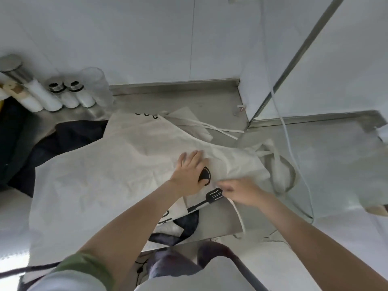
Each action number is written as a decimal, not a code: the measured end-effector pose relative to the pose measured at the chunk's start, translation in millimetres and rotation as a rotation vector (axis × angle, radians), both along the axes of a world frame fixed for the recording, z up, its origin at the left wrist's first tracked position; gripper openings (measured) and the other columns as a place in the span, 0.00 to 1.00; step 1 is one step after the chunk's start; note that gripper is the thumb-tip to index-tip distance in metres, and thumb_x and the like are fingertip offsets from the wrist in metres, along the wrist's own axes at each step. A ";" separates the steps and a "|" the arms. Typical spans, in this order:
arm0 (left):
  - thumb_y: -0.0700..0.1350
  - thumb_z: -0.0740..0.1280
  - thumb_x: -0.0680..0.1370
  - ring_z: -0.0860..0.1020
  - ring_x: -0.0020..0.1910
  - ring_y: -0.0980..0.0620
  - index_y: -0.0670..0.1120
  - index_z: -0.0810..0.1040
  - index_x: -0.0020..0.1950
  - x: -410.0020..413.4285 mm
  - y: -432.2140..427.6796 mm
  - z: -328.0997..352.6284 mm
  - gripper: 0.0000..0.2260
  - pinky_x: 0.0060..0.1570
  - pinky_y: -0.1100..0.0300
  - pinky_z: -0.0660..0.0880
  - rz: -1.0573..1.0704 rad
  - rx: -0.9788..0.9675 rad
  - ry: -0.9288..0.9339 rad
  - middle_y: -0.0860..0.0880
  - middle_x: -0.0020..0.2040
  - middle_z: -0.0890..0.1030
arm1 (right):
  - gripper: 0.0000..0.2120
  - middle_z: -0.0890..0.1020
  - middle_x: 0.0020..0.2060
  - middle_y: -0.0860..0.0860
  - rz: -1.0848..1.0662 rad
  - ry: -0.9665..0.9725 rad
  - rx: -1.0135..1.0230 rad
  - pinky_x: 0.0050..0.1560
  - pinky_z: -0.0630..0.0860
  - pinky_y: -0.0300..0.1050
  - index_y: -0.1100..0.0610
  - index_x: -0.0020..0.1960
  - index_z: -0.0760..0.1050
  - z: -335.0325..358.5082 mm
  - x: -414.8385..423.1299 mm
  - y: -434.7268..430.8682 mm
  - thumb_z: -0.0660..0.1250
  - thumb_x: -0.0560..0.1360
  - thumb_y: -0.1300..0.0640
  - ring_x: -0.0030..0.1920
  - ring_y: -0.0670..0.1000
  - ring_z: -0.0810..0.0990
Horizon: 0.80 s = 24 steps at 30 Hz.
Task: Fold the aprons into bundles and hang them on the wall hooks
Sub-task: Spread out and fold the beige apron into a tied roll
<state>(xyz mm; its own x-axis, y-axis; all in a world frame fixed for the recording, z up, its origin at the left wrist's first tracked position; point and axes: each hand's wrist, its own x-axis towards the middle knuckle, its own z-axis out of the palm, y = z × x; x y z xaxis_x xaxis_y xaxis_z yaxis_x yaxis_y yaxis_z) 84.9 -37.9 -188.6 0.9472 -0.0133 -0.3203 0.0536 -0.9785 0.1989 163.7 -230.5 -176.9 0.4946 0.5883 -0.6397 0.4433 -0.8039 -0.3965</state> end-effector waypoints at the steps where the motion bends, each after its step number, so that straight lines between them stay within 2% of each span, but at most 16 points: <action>1: 0.59 0.56 0.80 0.41 0.78 0.47 0.48 0.51 0.79 5.5 -6.8 -2.8 0.31 0.73 0.46 0.37 -0.006 0.023 0.008 0.45 0.79 0.44 | 0.18 0.77 0.63 0.46 -0.054 0.114 0.058 0.61 0.69 0.39 0.48 0.68 0.72 -1.3 2.9 -4.7 0.62 0.79 0.55 0.61 0.47 0.76; 3: 0.62 0.54 0.80 0.41 0.78 0.47 0.48 0.49 0.79 16.0 -16.0 -8.1 0.32 0.73 0.45 0.37 0.007 0.052 0.015 0.45 0.79 0.44 | 0.14 0.81 0.51 0.49 -0.247 0.222 0.217 0.50 0.74 0.37 0.53 0.62 0.75 -4.3 12.8 -14.7 0.62 0.78 0.61 0.48 0.47 0.81; 4: 0.62 0.54 0.80 0.41 0.78 0.47 0.48 0.48 0.79 21.1 -19.4 -10.1 0.33 0.73 0.45 0.36 0.024 0.060 0.016 0.45 0.79 0.44 | 0.13 0.80 0.45 0.50 -0.320 0.138 0.273 0.45 0.74 0.38 0.53 0.60 0.74 -6.3 21.5 -20.2 0.61 0.78 0.64 0.43 0.50 0.80; 5: 0.63 0.54 0.80 0.41 0.78 0.47 0.48 0.48 0.79 27.0 -23.2 -11.6 0.34 0.73 0.45 0.36 0.035 0.068 0.018 0.45 0.79 0.44 | 0.14 0.78 0.42 0.51 -0.349 -0.002 0.303 0.44 0.73 0.41 0.53 0.59 0.72 -8.6 33.7 -26.5 0.60 0.77 0.66 0.43 0.53 0.79; 6: 0.63 0.54 0.80 0.41 0.78 0.47 0.48 0.47 0.79 31.0 -25.1 -11.4 0.34 0.73 0.45 0.36 0.034 0.083 0.026 0.44 0.79 0.43 | 0.18 0.77 0.44 0.53 -0.345 -0.130 0.304 0.48 0.72 0.44 0.54 0.62 0.70 -11.1 45.4 -32.0 0.59 0.75 0.68 0.46 0.55 0.78; 7: 0.63 0.55 0.79 0.40 0.78 0.47 0.48 0.46 0.79 34.5 -26.5 -11.1 0.35 0.73 0.44 0.36 0.026 0.101 0.035 0.44 0.79 0.43 | 0.24 0.77 0.49 0.54 -0.308 -0.225 0.280 0.54 0.71 0.47 0.55 0.68 0.66 -12.8 56.6 -37.1 0.58 0.74 0.70 0.53 0.57 0.76; 9: 0.64 0.56 0.79 0.40 0.78 0.47 0.47 0.44 0.79 39.6 -30.4 -10.3 0.37 0.73 0.44 0.36 0.025 0.129 0.063 0.44 0.79 0.42 | 0.37 0.69 0.65 0.55 -0.195 -0.352 0.121 0.65 0.64 0.48 0.55 0.77 0.51 -15.5 76.4 -44.4 0.57 0.71 0.72 0.65 0.58 0.67; 11: 0.65 0.55 0.78 0.41 0.78 0.47 0.47 0.44 0.79 46.0 -36.0 -10.3 0.38 0.73 0.44 0.37 0.061 0.130 0.078 0.45 0.79 0.43 | 0.43 0.59 0.74 0.54 -0.142 -0.373 0.033 0.71 0.58 0.49 0.53 0.78 0.40 -20.1 94.0 -49.0 0.58 0.71 0.72 0.72 0.57 0.58; 13: 0.64 0.52 0.80 0.44 0.78 0.47 0.49 0.47 0.79 57.3 -42.2 -11.6 0.33 0.73 0.44 0.38 0.087 0.131 0.069 0.44 0.79 0.47 | 0.44 0.52 0.77 0.52 -0.110 -0.317 -0.009 0.73 0.55 0.51 0.51 0.78 0.36 -24.0 109.1 -51.3 0.59 0.73 0.71 0.76 0.55 0.54; 15: 0.57 0.48 0.83 0.51 0.77 0.46 0.52 0.51 0.79 69.8 -46.7 -11.2 0.25 0.73 0.44 0.41 0.094 0.125 0.044 0.44 0.77 0.58 | 0.42 0.56 0.74 0.53 -0.082 -0.294 -0.063 0.70 0.61 0.52 0.49 0.78 0.40 -26.9 117.7 -49.2 0.60 0.74 0.70 0.73 0.57 0.60; 17: 0.52 0.47 0.84 0.62 0.72 0.47 0.52 0.58 0.77 83.1 -49.8 -9.9 0.21 0.72 0.46 0.45 0.136 0.106 0.040 0.46 0.70 0.68 | 0.31 0.64 0.68 0.55 -0.049 -0.337 -0.109 0.66 0.65 0.53 0.50 0.76 0.53 -25.8 121.8 -43.7 0.57 0.77 0.66 0.67 0.60 0.67; 18: 0.52 0.48 0.84 0.64 0.70 0.47 0.51 0.62 0.75 90.5 -52.3 -9.9 0.19 0.71 0.48 0.48 0.165 0.105 0.055 0.47 0.67 0.71 | 0.25 0.66 0.65 0.56 -0.030 -0.366 -0.132 0.65 0.65 0.52 0.51 0.74 0.59 -23.9 123.9 -41.8 0.56 0.78 0.63 0.66 0.61 0.69; 20: 0.54 0.51 0.83 0.66 0.67 0.48 0.48 0.69 0.68 104.2 -55.3 -9.1 0.18 0.67 0.51 0.54 0.199 0.122 0.123 0.47 0.65 0.72 | 0.18 0.68 0.63 0.57 0.023 -0.426 -0.163 0.65 0.65 0.51 0.55 0.68 0.65 -19.9 127.7 -37.8 0.54 0.79 0.63 0.65 0.59 0.67; 24: 0.52 0.56 0.82 0.68 0.66 0.47 0.46 0.72 0.65 121.7 -64.4 -8.0 0.16 0.62 0.53 0.59 0.126 0.132 0.221 0.46 0.64 0.71 | 0.15 0.66 0.64 0.56 0.076 -0.545 -0.228 0.62 0.65 0.47 0.60 0.63 0.68 -17.0 138.7 -41.8 0.56 0.78 0.66 0.65 0.57 0.65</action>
<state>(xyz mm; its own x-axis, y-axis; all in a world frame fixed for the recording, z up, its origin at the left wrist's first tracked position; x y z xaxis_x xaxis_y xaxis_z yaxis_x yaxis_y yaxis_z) 206.6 -102.3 -196.6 0.8460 0.1560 -0.5099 0.2044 -0.9781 0.0400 302.4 -272.2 -193.8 0.7488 0.5129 -0.4198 0.5945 -0.7998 0.0830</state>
